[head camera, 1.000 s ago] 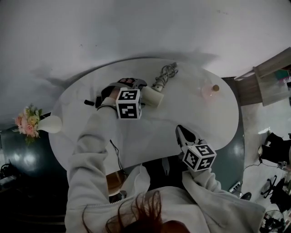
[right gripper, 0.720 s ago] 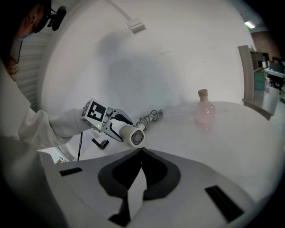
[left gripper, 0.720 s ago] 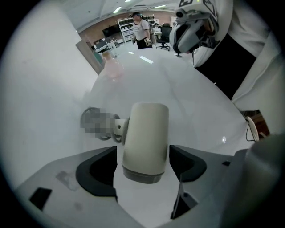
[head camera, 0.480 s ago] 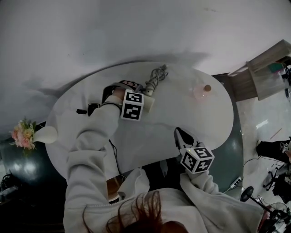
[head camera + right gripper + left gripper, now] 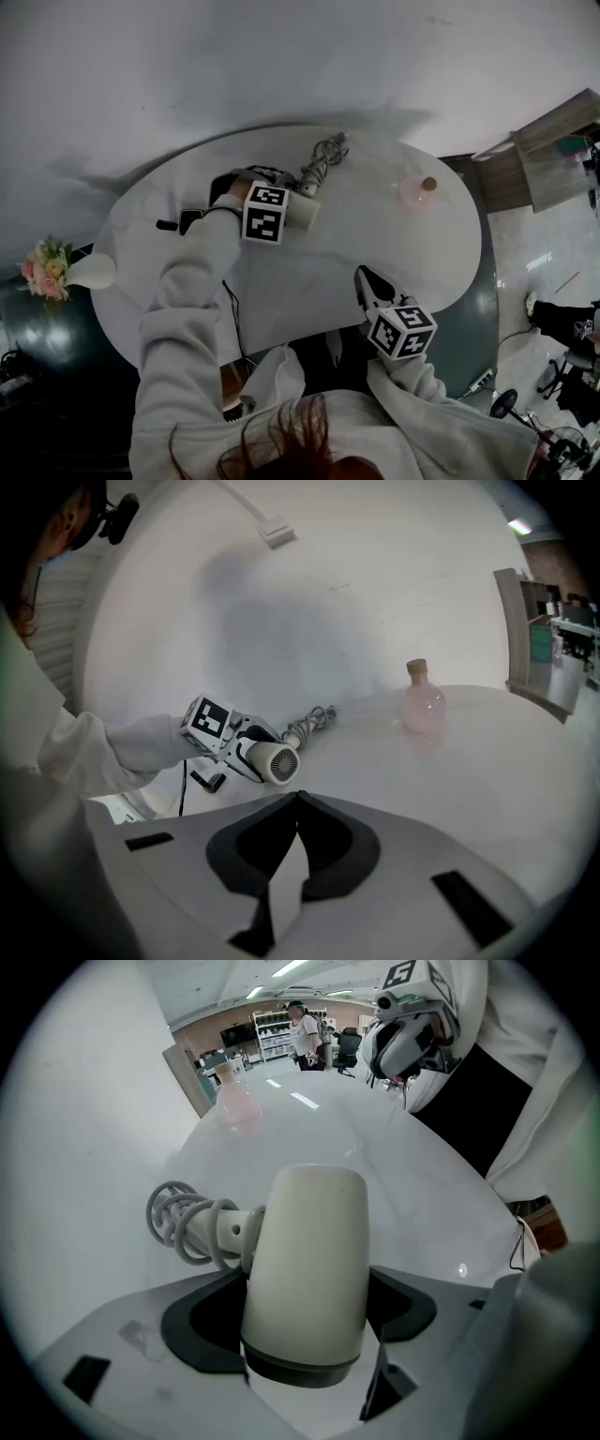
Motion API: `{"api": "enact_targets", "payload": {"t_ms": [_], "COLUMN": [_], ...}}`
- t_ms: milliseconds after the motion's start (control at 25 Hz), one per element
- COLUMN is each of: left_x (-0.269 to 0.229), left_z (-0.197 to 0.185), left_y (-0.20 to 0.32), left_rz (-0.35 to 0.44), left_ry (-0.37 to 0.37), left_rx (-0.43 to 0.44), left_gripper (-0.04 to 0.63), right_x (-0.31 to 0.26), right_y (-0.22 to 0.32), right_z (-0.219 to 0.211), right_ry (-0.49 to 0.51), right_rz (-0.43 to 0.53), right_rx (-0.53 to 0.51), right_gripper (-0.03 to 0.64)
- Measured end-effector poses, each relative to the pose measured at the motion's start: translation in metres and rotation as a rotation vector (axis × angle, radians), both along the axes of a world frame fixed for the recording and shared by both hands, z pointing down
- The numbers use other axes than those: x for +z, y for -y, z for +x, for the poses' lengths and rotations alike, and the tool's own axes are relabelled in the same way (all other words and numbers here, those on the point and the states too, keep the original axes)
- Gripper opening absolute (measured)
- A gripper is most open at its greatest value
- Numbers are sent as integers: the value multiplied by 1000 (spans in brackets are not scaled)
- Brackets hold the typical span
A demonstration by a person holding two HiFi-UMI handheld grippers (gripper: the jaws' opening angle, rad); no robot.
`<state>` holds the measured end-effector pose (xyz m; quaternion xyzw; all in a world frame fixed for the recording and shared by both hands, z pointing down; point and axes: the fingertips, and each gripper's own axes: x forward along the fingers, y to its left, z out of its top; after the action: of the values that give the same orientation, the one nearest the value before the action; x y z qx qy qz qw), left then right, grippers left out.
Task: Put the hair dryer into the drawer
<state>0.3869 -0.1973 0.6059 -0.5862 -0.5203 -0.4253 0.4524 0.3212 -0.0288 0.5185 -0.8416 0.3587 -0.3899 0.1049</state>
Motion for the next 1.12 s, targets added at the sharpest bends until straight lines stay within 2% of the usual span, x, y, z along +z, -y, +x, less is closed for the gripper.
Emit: {"api": "enact_targets", "payload": {"t_ms": [320,560,880,1120], "left_x": [-8,-17,-27,-38], "left_z": [-4,-17,-34,-54], "left_y": [-12,-26,-33,-38], "left_rz": [14,-20,42,85], "left_ry": [-44,-61,-86,-136], "left_rx": [-31,-69,-107,-156], "left_gripper": [351,351,351,351], "right_x": [-1,-5,-4,-6], "right_y": [-5,-12,-35,-42], "right_z": [1,-3,-4,-6], "right_ry": [-2,-11,-1,-1], "right_rz": [27,49,78,106], "right_rx": [-25,-64,-102,-181], "right_gripper": [49,49,51,50]}}
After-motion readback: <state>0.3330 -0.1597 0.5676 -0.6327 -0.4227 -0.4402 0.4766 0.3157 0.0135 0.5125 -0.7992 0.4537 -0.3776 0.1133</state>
